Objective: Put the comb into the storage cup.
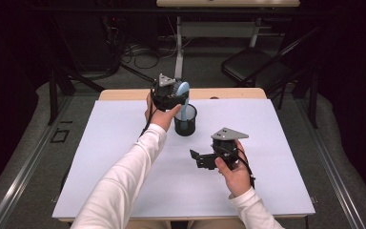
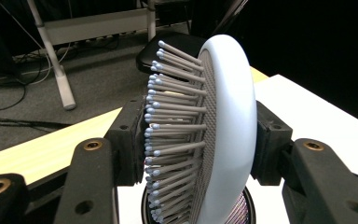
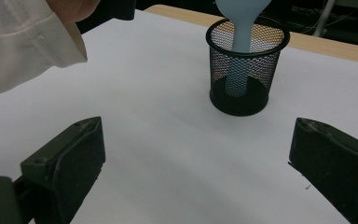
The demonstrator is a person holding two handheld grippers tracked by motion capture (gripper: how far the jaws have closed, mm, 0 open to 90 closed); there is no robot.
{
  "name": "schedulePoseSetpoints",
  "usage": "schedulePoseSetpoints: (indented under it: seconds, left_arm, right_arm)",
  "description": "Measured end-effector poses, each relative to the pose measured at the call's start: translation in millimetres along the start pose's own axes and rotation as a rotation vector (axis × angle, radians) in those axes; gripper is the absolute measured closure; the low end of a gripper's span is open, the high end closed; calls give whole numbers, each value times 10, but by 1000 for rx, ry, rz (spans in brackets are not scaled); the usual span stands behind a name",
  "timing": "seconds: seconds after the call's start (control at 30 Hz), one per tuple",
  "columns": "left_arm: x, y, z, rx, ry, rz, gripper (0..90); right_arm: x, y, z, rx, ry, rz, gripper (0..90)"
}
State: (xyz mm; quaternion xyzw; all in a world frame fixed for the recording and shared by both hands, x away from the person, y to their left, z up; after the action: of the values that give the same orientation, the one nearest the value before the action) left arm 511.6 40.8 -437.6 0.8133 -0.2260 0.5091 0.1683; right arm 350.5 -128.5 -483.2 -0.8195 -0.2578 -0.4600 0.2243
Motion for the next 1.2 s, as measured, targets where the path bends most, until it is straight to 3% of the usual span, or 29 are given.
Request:
schedulePoseSetpoints:
  seconds: [0.53,1.03,1.2]
  left_arm:
    - [-14,-4,15,0,-6,-17,396]
    - [-28,-5,38,8,-4,-29,211]
    - [-26,-1,35,4,4,-45,198]
  right_arm:
    - [0,1,2,0,0,0,31]
    - [-1,1,4,1,-2,-1,31]
    - [-1,0,5,1,-2,-6,31]
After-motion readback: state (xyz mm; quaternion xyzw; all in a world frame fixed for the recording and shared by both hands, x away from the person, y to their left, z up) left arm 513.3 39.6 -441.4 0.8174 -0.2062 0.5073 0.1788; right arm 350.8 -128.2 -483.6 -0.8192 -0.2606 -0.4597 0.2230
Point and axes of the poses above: each handheld gripper's, and its own axes: z roughly forward along the jaws, x roughly out of its top, y roughly to its right, the point moved 3 cm from there along z, roughly forward along the jaws, and after that the axes turned 3 degrees about x, right-handed, at the moved point
